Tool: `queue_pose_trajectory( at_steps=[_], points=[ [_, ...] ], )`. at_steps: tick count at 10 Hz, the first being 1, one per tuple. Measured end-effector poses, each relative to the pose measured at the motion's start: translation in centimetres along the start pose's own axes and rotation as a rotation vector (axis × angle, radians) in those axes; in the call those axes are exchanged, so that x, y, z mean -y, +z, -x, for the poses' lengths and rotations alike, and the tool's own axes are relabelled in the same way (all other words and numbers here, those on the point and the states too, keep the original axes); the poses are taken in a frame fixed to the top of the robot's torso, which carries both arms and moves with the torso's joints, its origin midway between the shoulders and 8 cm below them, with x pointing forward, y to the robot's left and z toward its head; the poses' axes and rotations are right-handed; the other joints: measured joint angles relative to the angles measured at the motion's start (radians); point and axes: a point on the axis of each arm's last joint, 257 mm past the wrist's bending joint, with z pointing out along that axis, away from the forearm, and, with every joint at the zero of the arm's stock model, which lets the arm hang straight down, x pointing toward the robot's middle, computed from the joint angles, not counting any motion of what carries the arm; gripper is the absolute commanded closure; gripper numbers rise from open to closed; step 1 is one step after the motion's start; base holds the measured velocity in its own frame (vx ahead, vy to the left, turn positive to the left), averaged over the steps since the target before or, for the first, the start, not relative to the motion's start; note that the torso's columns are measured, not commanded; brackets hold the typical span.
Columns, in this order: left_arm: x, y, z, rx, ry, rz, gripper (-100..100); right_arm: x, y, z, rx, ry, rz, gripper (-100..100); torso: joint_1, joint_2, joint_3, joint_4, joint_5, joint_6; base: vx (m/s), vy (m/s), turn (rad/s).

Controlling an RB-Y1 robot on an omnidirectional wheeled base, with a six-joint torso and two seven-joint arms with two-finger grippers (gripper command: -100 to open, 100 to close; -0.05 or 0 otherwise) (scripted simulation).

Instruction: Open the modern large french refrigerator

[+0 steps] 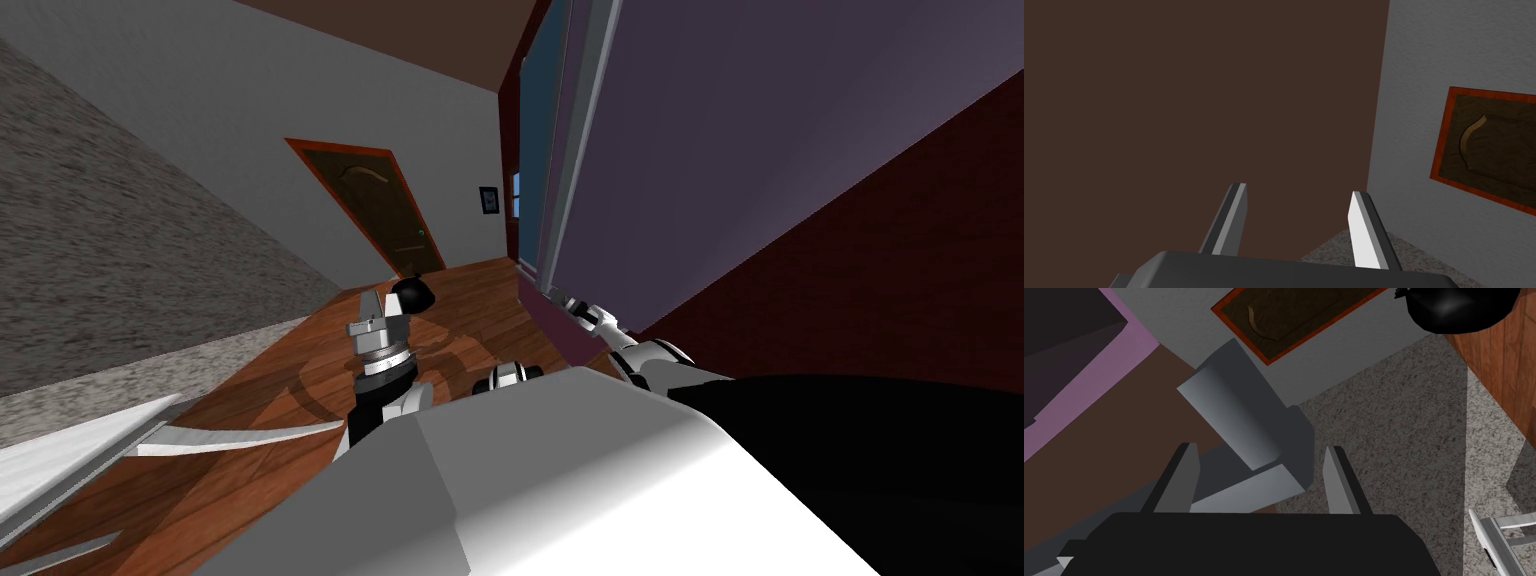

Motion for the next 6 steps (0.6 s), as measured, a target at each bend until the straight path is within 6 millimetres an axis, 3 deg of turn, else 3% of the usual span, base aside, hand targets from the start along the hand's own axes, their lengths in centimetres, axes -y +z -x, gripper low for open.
queue_pose_trajectory(
  at_steps=[3, 5, 6],
  points=[
    [0.0, 0.0, 0.0, 0.000, 0.000, 0.000, 0, -2.7, 1.5, 0.7, -0.025, 0.006, 0.007, 100, -0.009, -0.009, -0.005, -0.005, -0.006, -0.011, -0.121, -0.225, 0.281],
    [0.0, 0.0, 0.0, 0.000, 0.000, 0.000, 0, -4.1, 2.5, 1.1, -0.029, 0.003, 0.017, 100, -0.006, -0.018, -0.010, -0.007, -0.007, -0.008, -0.062, -0.123, 0.207],
    [0.0, 0.0, 0.0, 0.000, 0.000, 0.000, 0, -4.7, 2.5, 1.3, -0.041, 0.004, 0.015, 100, -0.010, -0.019, -0.011, -0.010, -0.010, -0.015, -0.106, -0.184, 0.273]
  ],
)
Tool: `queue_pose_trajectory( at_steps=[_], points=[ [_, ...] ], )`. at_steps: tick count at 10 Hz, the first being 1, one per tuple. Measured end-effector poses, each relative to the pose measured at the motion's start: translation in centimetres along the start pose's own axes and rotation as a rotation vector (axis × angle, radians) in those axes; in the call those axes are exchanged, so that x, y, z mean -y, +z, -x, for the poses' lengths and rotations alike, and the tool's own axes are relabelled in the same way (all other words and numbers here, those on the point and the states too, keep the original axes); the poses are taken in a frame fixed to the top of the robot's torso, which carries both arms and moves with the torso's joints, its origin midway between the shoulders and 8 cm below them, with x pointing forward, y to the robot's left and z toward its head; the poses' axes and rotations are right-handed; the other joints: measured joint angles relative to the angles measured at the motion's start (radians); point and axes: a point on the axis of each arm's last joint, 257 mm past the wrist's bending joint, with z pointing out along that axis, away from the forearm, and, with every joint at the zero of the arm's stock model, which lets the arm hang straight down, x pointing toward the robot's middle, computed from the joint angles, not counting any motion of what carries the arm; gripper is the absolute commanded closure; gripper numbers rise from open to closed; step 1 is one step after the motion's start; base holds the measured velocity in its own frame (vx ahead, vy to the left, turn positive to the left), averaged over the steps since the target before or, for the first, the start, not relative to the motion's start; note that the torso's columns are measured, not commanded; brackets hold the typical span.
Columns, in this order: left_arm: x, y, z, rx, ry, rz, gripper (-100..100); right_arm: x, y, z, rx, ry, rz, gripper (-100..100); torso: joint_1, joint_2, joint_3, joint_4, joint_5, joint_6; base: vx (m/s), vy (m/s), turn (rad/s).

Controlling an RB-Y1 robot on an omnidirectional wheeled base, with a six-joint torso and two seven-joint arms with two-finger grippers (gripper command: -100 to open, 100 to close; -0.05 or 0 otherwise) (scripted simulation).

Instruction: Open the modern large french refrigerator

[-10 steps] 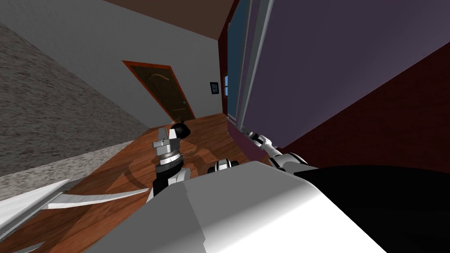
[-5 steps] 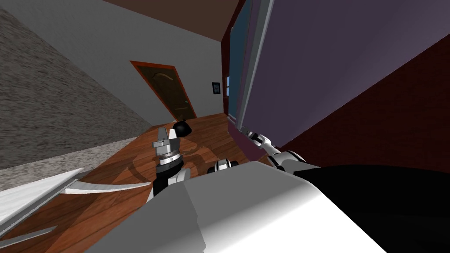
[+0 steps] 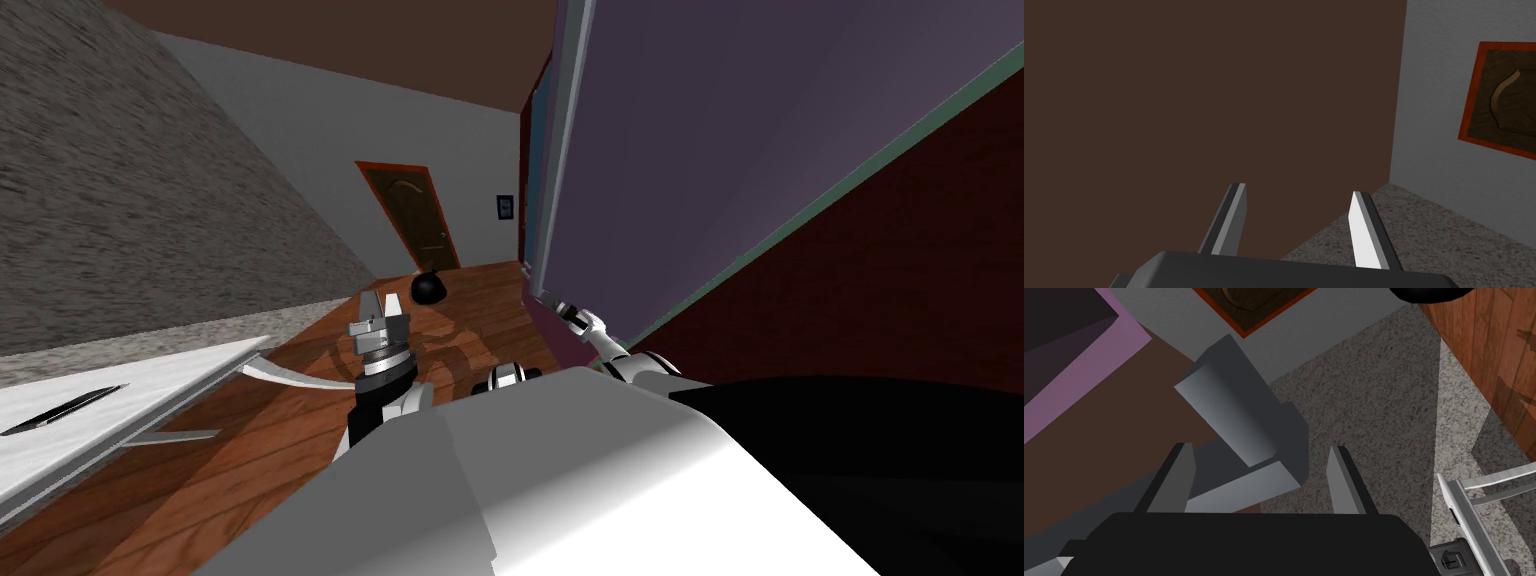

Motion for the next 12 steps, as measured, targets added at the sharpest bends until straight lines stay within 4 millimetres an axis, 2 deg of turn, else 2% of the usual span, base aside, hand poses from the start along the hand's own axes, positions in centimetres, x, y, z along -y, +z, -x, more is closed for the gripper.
queue_pose_trajectory(
  at_steps=[1, 2, 4, 5, 7, 12],
  points=[
    [0.0, 0.0, 0.0, 0.000, 0.000, 0.000, 0, -0.6, 0.8, 0.0, -0.010, 0.001, -0.002, 100, 0.000, -0.004, -0.002, -0.001, -0.001, -0.004, -0.060, -0.074, 0.085],
    [0.0, 0.0, 0.0, 0.000, 0.000, 0.000, 0, -0.9, 1.2, 0.4, -0.010, -0.003, 0.000, 100, 0.002, -0.006, -0.003, 0.000, -0.001, -0.001, -0.092, -0.129, 0.231],
    [0.0, 0.0, 0.0, 0.000, 0.000, 0.000, 0, -1.8, 1.7, 1.0, -0.027, -0.003, -0.009, 100, 0.001, -0.007, -0.003, -0.003, -0.002, -0.006, -0.131, -0.207, 0.275],
    [0.0, 0.0, 0.0, 0.000, 0.000, 0.000, 0, -2.2, 2.2, 1.3, -0.037, -0.004, -0.013, 100, -0.006, -0.005, -0.002, -0.003, -0.003, -0.001, -0.138, -0.198, 0.339],
    [0.0, 0.0, 0.0, 0.000, 0.000, 0.000, 0, -3.0, 2.8, 2.3, -0.049, -0.009, -0.018, 100, 0.000, -0.009, -0.003, -0.001, -0.003, -0.002, -0.084, -0.100, 0.208],
    [0.0, 0.0, 0.0, 0.000, 0.000, 0.000, 0, -3.7, 4.6, 4.3, -0.085, -0.025, -0.064, 100, 0.004, -0.002, 0.000, 0.001, 0.001, -0.002, -0.128, -0.145, 0.256]
  ],
)
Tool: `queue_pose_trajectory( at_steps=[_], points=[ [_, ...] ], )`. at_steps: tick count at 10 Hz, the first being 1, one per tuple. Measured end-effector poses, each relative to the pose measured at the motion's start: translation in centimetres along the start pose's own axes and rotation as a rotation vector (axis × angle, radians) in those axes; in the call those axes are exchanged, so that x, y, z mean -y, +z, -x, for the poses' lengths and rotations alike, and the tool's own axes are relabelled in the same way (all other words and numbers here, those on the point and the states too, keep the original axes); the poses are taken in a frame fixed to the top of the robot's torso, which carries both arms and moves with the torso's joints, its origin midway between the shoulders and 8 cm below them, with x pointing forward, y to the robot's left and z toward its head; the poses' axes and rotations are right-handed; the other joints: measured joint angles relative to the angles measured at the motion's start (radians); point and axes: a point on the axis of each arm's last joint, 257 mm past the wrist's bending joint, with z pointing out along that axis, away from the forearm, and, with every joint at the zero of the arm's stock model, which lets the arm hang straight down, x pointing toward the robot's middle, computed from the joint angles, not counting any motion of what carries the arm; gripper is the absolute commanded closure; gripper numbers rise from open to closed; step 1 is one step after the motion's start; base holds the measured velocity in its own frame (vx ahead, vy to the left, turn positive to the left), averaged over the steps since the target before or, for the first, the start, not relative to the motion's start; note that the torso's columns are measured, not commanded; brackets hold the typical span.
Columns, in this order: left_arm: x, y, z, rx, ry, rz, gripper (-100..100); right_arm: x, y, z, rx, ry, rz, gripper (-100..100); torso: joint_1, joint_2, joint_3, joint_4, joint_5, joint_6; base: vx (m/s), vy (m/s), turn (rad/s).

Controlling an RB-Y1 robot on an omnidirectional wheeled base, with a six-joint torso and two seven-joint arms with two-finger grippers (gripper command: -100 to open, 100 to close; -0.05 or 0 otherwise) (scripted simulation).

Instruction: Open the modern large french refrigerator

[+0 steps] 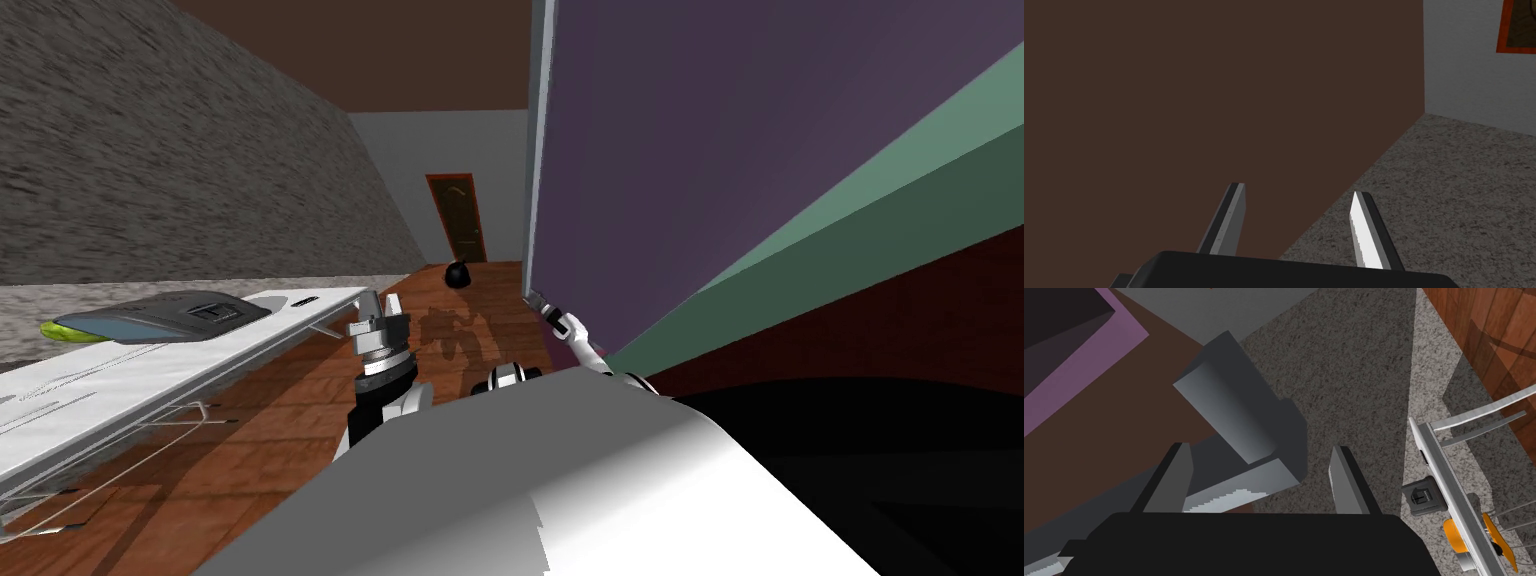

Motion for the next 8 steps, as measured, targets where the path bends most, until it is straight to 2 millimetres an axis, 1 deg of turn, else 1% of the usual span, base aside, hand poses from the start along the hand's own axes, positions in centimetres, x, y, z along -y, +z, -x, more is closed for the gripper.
queue_pose_trajectory(
  at_steps=[1, 2, 3, 4, 5, 6, 7, 8],
  points=[
    [0.0, 0.0, 0.0, 0.000, 0.000, 0.000, 0, 0.0, 0.3, 0.5, -0.015, -0.006, -0.015, 100, -0.003, 0.005, 0.002, 0.001, 0.001, 0.005, -0.160, -0.166, 0.316],
    [0.0, 0.0, 0.0, 0.000, 0.000, 0.000, 0, -0.1, 0.8, 0.9, -0.024, -0.007, -0.028, 100, -0.001, 0.006, 0.003, 0.002, 0.002, 0.007, -0.171, -0.165, 0.425],
    [0.0, 0.0, 0.0, 0.000, 0.000, 0.000, 0, -0.1, 0.8, 1.2, -0.044, -0.011, -0.044, 100, 0.001, 0.009, 0.004, 0.001, 0.002, 0.008, -0.161, -0.130, 0.394],
    [0.0, 0.0, 0.0, 0.000, 0.000, 0.000, 0, 0.0, 0.8, 1.8, -0.053, -0.013, -0.059, 100, 0.006, 0.011, 0.005, 0.003, 0.004, 0.010, -0.091, -0.056, 0.104],
    [0.0, 0.0, 0.0, 0.000, 0.000, 0.000, 0, -0.3, 1.2, 2.3, -0.052, -0.008, -0.064, 100, 0.008, 0.010, 0.004, 0.004, 0.006, 0.014, -0.138, -0.099, 0.293],
    [0.0, 0.0, 0.0, 0.000, 0.000, 0.000, 0, 0.0, 1.2, 2.5, -0.070, -0.009, -0.083, 100, 0.006, 0.015, 0.007, 0.005, 0.007, 0.012, -0.156, -0.115, 0.288],
    [0.0, 0.0, 0.0, 0.000, 0.000, 0.000, 0, 0.3, 1.4, 2.9, -0.084, -0.006, -0.102, 100, 0.007, 0.018, 0.008, 0.007, 0.008, 0.014, -0.064, -0.041, 0.071],
    [0.0, 0.0, 0.0, 0.000, 0.000, 0.000, 0, 0.2, 1.5, 3.1, -0.083, -0.004, -0.102, 100, 0.007, 0.017, 0.008, 0.007, 0.009, 0.020, -0.112, -0.026, 0.109]
  ],
)
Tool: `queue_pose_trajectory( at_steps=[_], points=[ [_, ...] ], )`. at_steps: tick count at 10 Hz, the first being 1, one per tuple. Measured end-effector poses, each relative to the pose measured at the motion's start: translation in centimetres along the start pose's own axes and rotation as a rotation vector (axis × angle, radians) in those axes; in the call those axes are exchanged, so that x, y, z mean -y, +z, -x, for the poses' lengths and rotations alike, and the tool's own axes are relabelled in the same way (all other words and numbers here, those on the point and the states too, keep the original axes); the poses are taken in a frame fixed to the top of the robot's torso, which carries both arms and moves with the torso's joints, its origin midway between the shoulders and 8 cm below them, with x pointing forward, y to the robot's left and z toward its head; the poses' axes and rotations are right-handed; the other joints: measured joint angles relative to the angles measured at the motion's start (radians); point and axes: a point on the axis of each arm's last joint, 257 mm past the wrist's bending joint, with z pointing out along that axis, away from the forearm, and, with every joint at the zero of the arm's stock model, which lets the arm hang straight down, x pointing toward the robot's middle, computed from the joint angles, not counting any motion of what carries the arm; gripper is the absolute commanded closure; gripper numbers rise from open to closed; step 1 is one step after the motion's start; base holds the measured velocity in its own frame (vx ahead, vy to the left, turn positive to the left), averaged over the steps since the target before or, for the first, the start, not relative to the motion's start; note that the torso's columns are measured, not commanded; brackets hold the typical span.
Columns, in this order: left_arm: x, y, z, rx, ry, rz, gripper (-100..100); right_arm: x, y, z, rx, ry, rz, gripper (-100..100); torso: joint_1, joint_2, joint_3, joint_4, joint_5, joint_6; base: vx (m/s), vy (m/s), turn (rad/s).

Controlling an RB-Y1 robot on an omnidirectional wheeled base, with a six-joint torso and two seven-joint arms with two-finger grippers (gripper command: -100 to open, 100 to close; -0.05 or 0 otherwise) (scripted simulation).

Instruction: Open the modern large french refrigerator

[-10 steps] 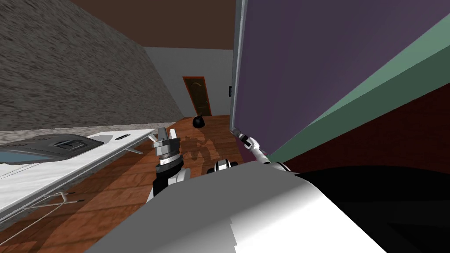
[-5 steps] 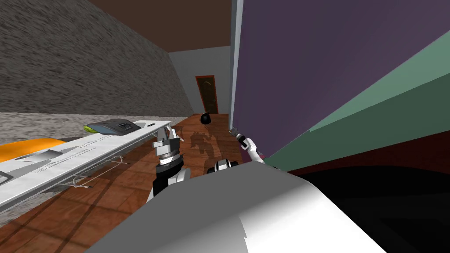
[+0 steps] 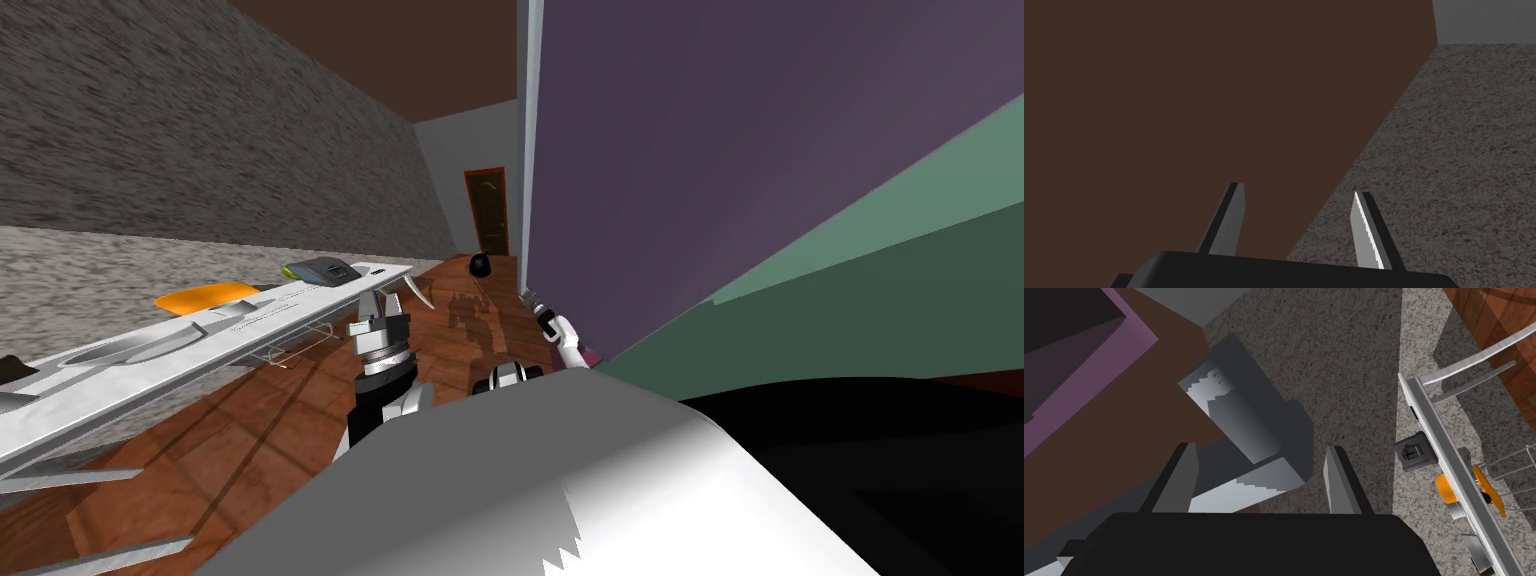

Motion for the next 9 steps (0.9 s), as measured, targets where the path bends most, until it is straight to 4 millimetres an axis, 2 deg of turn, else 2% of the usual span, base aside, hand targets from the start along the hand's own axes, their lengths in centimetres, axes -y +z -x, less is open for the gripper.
queue_pose_trajectory(
  at_steps=[2, 5, 6, 7, 8, 9],
  points=[
    [0.0, 0.0, 0.0, 0.000, 0.000, 0.000, 0, -0.6, 0.5, 1.2, 0.036, 0.002, 0.027, 100, -0.001, 0.006, 0.004, 0.000, -0.002, -0.007, -0.147, -0.049, 0.162],
    [0.0, 0.0, 0.0, 0.000, 0.000, 0.000, 0, -2.9, 0.8, 3.7, 0.105, 0.016, 0.084, 100, -0.003, 0.001, 0.000, 0.001, -0.001, -0.005, -0.159, -0.044, 0.140],
    [0.0, 0.0, 0.0, 0.000, 0.000, 0.000, 0, -3.7, 1.3, 4.7, 0.132, 0.020, 0.102, 100, 0.001, 0.002, 0.001, -0.001, -0.002, -0.008, -0.151, -0.030, 0.114],
    [0.0, 0.0, 0.0, 0.000, 0.000, 0.000, 0, -4.4, 1.2, 5.5, 0.155, 0.021, 0.118, -100, 0.001, 0.001, 0.001, -0.001, -0.001, -0.004, -0.122, -0.005, 0.072],
    [0.0, 0.0, 0.0, 0.000, 0.000, 0.000, 0, -4.5, 1.7, 5.6, 0.156, 0.023, 0.128, -100, -0.002, -0.002, -0.002, 0.002, 0.000, -0.002, -0.098, -0.001, 0.069],
    [0.0, 0.0, 0.0, 0.000, 0.000, 0.000, 0, -3.7, 2.3, 5.6, 0.150, 0.020, 0.126, -100, -0.004, -0.002, -0.002, 0.002, -0.001, -0.001, -0.071, -0.001, 0.052]
  ],
)
